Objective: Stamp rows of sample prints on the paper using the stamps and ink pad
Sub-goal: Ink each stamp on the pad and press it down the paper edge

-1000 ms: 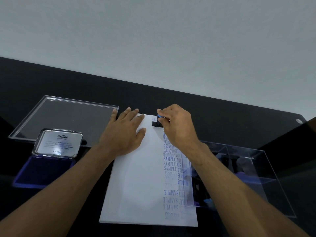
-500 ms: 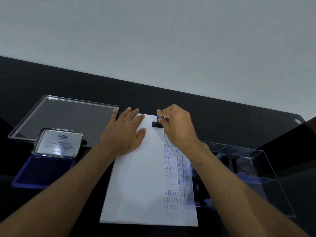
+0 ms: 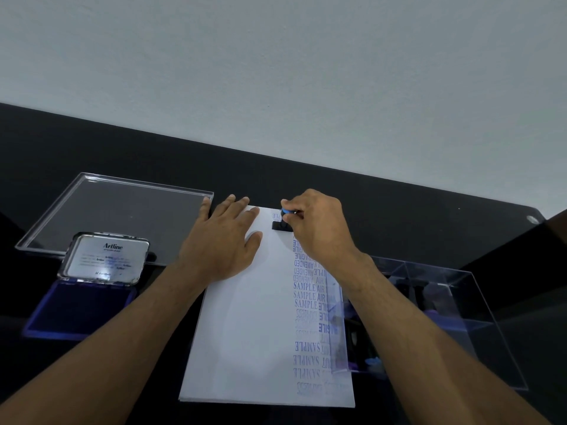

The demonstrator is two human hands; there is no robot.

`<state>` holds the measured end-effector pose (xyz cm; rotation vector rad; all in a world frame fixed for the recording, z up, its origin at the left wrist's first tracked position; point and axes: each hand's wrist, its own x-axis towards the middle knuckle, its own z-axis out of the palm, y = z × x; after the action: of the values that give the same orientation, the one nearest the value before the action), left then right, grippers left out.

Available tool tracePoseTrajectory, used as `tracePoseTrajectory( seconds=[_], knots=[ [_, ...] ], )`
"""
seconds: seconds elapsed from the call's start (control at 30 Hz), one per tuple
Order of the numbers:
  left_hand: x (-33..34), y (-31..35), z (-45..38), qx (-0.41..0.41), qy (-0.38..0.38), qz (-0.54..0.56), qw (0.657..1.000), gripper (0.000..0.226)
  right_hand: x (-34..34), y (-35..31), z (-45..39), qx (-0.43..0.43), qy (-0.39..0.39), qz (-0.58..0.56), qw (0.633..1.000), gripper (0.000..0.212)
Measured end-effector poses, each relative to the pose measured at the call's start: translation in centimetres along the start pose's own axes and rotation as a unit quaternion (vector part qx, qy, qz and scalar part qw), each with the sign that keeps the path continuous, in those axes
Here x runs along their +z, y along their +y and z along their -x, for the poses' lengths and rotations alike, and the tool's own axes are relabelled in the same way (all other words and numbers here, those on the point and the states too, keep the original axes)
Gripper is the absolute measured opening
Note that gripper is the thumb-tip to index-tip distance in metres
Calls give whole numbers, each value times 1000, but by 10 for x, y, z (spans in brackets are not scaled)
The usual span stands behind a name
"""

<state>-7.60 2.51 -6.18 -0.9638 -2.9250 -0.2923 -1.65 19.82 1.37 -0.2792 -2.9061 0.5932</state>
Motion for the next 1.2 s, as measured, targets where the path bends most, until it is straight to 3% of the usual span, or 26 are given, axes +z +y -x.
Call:
tracePoseTrajectory(
  seconds=[1.2],
  knots=[
    [2,-1,0,4,7,-2,1000,71,7,5,-2,6,51,-51,997,18]
  ],
)
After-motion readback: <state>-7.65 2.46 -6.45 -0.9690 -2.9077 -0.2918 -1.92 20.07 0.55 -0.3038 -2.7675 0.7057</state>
